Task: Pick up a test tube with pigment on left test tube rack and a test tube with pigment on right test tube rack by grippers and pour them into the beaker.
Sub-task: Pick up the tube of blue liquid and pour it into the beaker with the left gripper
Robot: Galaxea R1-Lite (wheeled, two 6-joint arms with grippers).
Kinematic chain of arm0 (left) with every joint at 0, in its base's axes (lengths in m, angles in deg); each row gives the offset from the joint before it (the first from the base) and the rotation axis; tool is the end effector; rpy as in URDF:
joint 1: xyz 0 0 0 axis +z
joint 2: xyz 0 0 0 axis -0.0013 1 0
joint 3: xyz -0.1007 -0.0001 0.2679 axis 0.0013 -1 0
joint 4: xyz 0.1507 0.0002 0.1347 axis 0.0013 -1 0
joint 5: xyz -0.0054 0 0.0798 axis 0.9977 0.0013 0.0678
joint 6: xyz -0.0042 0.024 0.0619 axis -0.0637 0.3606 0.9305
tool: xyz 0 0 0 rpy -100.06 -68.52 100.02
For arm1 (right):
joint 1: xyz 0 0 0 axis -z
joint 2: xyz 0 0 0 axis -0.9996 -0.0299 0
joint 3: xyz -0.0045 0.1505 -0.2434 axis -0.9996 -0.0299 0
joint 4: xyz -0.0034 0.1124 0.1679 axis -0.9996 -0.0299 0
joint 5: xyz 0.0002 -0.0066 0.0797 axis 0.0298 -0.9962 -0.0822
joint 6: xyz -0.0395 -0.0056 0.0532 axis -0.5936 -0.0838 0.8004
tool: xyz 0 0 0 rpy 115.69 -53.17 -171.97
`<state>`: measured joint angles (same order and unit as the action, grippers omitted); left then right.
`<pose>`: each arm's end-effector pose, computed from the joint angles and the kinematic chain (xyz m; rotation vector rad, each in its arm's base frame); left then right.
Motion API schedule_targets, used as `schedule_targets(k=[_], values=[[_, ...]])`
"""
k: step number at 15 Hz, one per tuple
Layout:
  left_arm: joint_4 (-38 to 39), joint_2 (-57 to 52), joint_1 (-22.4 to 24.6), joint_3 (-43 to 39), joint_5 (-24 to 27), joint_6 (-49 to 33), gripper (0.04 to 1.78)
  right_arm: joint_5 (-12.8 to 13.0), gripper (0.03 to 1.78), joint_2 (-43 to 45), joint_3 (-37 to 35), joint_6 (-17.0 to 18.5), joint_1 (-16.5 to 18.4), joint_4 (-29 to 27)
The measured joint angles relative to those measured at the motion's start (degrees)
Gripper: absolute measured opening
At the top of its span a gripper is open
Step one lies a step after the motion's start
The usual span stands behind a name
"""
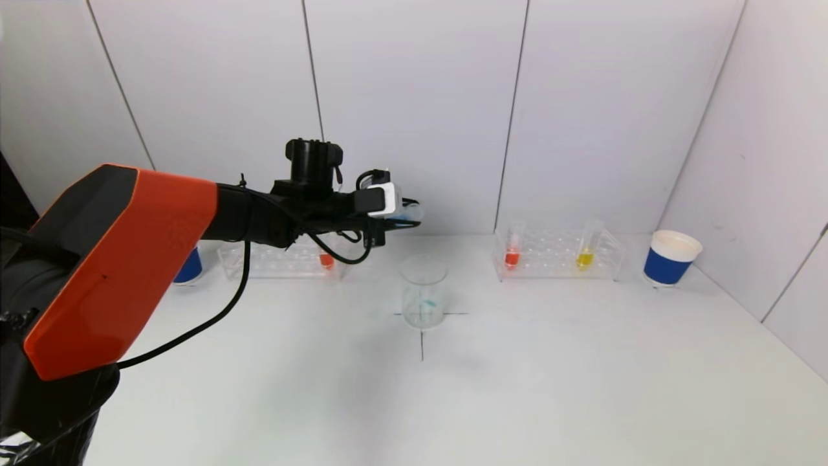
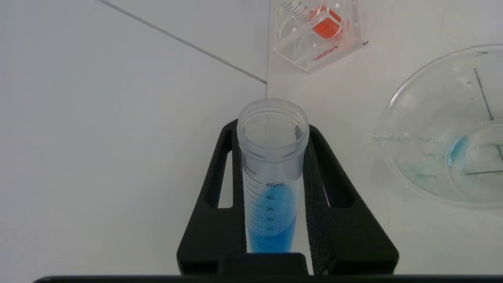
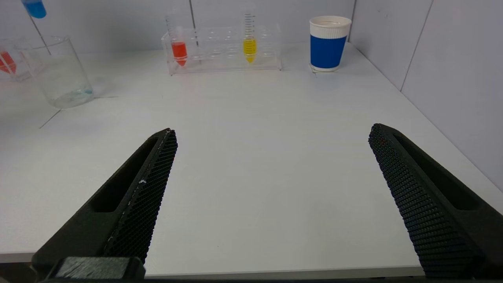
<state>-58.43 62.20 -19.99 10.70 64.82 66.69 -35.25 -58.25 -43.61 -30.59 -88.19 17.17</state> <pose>0.4661 -0.2177 0.1445 0.9793 -0.3883 -1.1288 0.0477 -0.0017 0.0770 0.0521 -0.0111 -0.0244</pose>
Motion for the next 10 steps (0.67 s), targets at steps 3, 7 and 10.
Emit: schedule_targets(k=[3,7,10], values=[[0.0,-0.5,-0.3,-0.8,0.0,4.6,0.44,0.0,1.77,0.0,0.0,0.0,0.0,0.0],[0.0,-2.0,-0.5,-3.1,0.1,9.4,0.44,0.0,1.77,0.0,0.0,0.0,0.0,0.0],[0.8,-2.9,-0.5,-3.8,0.1,14.0,0.44,0.0,1.77,0.0,0.0,0.0,0.0,0.0]])
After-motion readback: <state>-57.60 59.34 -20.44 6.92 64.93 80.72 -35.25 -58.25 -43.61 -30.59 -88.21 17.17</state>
